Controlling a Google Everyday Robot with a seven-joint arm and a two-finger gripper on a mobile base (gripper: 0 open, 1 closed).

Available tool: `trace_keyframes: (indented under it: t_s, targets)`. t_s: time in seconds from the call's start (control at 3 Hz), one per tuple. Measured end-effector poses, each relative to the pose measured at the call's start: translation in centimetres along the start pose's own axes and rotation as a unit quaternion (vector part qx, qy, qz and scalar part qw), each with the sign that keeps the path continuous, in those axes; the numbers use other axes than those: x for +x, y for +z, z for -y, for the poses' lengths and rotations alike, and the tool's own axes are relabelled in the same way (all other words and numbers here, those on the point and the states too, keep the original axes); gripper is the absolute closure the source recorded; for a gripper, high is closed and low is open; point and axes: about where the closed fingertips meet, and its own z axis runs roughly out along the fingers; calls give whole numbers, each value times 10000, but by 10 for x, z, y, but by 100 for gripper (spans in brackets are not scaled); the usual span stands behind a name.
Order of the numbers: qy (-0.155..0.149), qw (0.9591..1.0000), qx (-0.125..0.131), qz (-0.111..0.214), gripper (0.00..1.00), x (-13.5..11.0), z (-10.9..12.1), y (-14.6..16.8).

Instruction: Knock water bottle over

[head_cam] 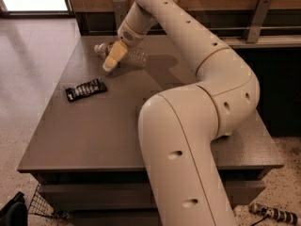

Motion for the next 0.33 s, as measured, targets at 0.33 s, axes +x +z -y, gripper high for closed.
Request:
trace_keyframes:
  t_s: [0.33]
  targets:
    - [0,10000,-1,0,0,0,0,0]
